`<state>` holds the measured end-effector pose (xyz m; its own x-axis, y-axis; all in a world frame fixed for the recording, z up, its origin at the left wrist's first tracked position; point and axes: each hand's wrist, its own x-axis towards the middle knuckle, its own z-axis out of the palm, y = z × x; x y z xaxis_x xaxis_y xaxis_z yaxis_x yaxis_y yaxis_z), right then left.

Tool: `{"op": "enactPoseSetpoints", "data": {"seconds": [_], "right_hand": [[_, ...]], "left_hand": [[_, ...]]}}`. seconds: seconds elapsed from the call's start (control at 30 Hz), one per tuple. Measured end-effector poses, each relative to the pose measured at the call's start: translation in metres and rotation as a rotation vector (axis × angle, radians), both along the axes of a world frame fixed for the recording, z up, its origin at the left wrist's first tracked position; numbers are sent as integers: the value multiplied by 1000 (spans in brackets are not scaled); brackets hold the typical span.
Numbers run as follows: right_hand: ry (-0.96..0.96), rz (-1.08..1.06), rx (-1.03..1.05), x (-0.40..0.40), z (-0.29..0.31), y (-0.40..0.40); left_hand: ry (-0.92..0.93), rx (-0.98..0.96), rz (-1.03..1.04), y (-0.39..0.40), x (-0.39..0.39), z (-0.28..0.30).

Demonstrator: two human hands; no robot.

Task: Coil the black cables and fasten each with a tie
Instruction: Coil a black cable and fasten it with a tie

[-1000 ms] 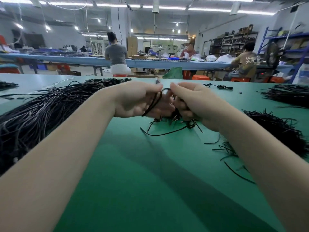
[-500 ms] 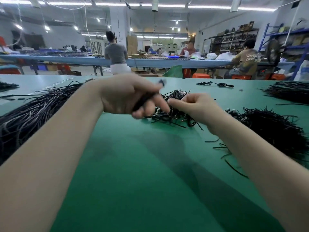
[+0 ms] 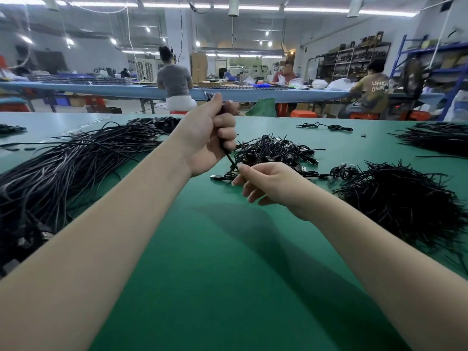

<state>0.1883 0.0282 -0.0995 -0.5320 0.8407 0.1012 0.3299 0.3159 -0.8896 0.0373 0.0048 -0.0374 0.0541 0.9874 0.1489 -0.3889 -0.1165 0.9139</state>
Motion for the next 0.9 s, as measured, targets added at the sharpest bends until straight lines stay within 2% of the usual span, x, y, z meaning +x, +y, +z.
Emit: {"op": "enactPoseSetpoints", "data": {"seconds": [0.07,0.17,0.23,0.3,0.37,0.53,0.6,0.77,0.9], "right_hand": [[9,-57,-5,5,-1,6],[286,2,-297,4,2,10],[398,10,-376,3,3,10],[377,-39,-332,3,-2,12],[340,-69,-298,1,-5,12],[416,-104,-288,-3,-6,12],[394,-111,-269,-1,-5,14],[310,-41,-253,-2,-6,10],[160,14,-43,-8,-7,5]], "left_hand": [[-29,-31,-54,2,-1,-3],[27,-94,-155,4,5,-16],[47,-141,-169,5,11,-25],[33,-189,-134,6,13,-28],[95,-222,-95,6,11,-28],[464,-297,27,5,1,-20],[545,-293,64,6,-2,-22],[353,-228,36,12,7,-31],[336,-161,91,16,11,-39]]}}
